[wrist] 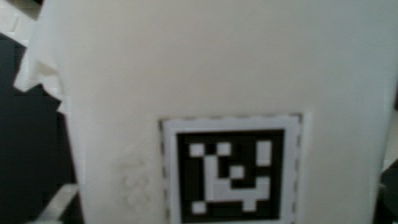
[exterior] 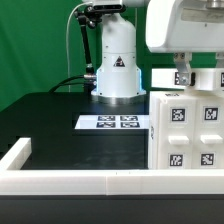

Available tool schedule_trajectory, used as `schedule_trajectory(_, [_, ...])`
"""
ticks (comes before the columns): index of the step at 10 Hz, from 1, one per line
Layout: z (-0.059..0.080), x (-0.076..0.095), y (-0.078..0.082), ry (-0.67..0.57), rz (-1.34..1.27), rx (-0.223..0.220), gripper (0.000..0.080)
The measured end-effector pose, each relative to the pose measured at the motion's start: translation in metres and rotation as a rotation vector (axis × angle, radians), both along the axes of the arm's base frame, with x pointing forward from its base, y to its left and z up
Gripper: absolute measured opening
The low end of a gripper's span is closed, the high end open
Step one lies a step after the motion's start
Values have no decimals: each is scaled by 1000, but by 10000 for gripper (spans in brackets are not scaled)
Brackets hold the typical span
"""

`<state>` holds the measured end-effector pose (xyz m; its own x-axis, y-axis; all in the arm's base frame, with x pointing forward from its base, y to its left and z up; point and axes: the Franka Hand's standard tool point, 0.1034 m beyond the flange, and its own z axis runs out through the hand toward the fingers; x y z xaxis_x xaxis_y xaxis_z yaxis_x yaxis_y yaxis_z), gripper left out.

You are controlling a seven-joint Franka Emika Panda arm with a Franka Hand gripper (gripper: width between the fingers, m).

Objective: Assemble cabinet

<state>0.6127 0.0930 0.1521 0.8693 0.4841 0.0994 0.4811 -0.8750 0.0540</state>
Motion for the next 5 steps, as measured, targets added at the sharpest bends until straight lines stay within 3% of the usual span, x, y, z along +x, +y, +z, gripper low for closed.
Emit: schedule_trajectory(5, [0, 0, -1, -2, -289, 33, 563])
